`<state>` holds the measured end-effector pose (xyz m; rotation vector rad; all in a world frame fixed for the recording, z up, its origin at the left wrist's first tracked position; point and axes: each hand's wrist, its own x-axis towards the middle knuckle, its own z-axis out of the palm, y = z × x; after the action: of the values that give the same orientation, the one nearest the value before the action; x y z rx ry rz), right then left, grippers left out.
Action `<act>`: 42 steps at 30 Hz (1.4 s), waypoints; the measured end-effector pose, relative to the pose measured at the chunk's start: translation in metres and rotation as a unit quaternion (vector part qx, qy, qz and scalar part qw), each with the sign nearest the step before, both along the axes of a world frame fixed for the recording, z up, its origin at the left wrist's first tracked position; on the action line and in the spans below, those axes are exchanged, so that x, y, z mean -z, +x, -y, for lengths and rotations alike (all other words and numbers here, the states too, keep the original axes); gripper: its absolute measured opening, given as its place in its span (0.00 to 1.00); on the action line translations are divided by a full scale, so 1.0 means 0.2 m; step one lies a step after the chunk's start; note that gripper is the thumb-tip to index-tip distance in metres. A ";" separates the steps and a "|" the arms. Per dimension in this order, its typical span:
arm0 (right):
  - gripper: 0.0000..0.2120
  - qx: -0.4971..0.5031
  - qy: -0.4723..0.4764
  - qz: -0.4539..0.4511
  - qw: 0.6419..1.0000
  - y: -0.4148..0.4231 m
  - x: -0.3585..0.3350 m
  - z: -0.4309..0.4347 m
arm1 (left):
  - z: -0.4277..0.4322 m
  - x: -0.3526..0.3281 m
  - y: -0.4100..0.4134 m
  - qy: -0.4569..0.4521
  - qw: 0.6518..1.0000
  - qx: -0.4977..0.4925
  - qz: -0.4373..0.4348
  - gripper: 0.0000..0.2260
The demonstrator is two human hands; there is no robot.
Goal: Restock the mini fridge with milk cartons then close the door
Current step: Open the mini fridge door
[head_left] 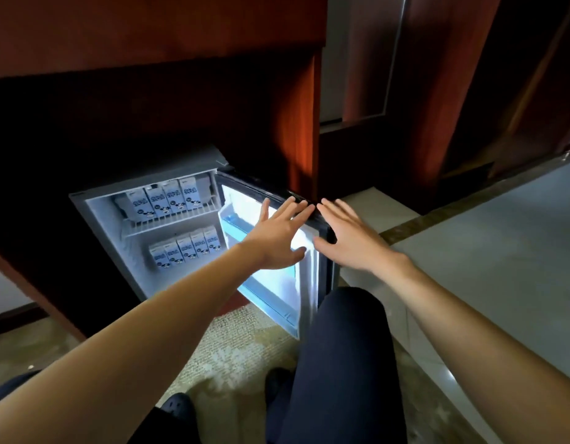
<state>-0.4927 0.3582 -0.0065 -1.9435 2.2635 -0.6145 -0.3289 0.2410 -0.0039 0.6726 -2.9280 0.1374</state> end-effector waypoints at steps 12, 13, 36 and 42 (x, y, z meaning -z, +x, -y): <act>0.39 0.102 0.045 -0.099 0.989 -0.46 -0.01 0.27 | 0.30 0.02 -0.49 -0.026 0.999 -0.026 0.007 0.38; 0.39 0.103 0.048 -0.100 0.988 -0.49 -0.01 0.29 | 0.32 0.03 -0.51 -0.019 0.999 -0.026 0.002 0.39; 0.37 0.070 0.059 -0.184 0.979 -0.42 -0.07 0.59 | 0.55 0.04 -0.41 -0.054 0.997 -0.047 -0.001 0.36; 0.35 0.001 0.058 -0.185 0.981 -0.05 -0.10 0.66 | 0.56 0.03 0.07 -0.065 0.993 -0.095 0.022 0.35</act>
<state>-0.5033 0.2266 0.0129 -2.1435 2.4380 -0.1194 -0.3154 0.1283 -0.0098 0.9354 -2.8592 0.3623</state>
